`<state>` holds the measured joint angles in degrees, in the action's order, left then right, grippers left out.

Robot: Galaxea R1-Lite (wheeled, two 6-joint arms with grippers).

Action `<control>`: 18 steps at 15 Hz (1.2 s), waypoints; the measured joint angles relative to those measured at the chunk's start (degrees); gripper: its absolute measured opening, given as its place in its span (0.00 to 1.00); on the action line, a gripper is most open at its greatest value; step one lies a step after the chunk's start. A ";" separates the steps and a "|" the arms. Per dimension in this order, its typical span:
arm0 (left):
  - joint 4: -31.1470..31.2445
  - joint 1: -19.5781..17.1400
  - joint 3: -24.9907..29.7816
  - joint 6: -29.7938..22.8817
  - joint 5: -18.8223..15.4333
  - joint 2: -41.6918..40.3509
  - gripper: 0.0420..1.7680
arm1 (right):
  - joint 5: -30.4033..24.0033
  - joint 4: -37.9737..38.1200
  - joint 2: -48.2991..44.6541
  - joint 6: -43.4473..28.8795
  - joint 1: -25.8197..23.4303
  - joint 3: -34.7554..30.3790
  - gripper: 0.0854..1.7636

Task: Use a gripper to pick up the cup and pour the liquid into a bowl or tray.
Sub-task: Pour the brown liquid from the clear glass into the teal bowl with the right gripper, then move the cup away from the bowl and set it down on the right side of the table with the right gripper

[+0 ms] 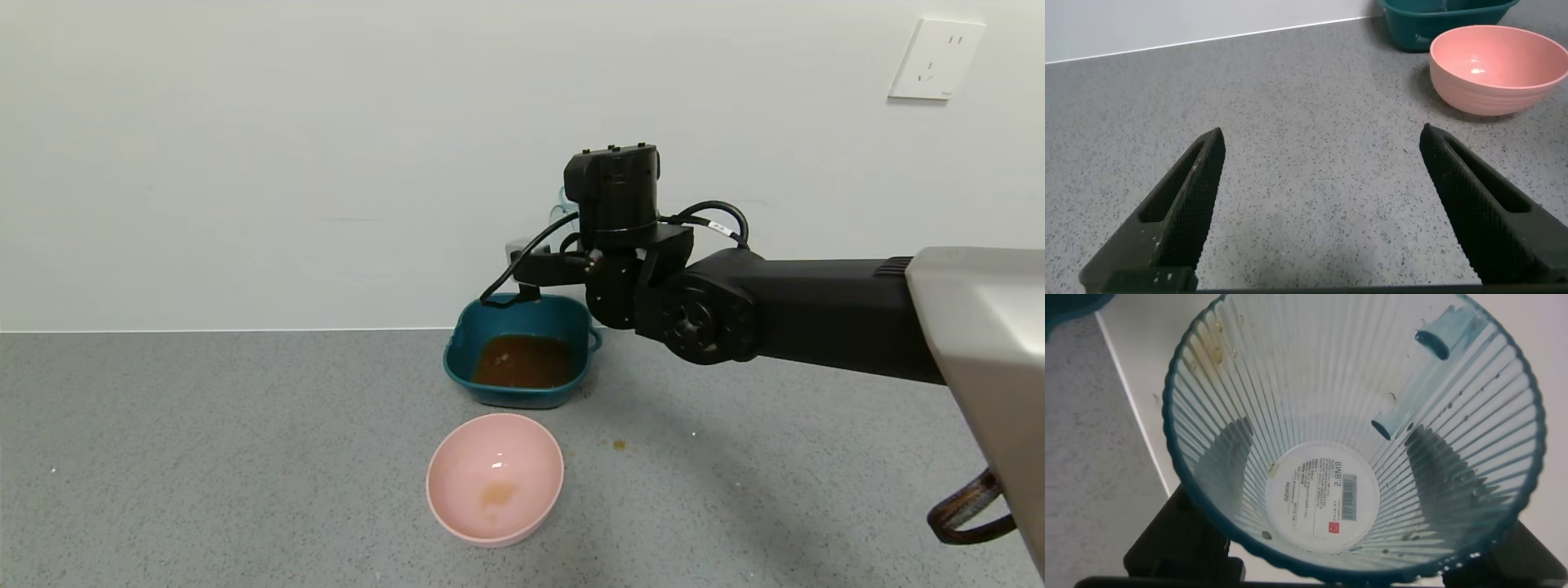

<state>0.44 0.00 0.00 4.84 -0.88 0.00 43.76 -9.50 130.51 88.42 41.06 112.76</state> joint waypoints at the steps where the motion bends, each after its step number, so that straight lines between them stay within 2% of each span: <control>1: 0.00 0.00 0.00 0.00 0.00 0.00 0.97 | 0.02 1.89 -0.41 -2.84 0.01 -0.13 0.75; 9: 0.00 0.00 0.00 0.01 0.00 0.00 0.97 | -0.30 24.98 -6.60 -35.22 0.76 -0.26 0.75; 12: 0.00 0.00 0.00 0.00 0.00 0.00 0.97 | -2.76 32.39 -10.03 -46.60 0.32 -0.26 0.75; 14: 0.00 0.00 0.00 0.00 0.00 0.00 0.97 | -4.71 34.88 -12.54 -51.98 -0.32 -0.41 0.75; 18: 0.00 0.00 0.00 -0.02 0.00 0.00 0.97 | -7.03 34.83 -17.40 -58.05 -2.69 -3.95 0.75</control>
<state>0.44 0.00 0.00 4.82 -0.88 0.00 36.73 25.33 113.12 30.37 38.36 108.81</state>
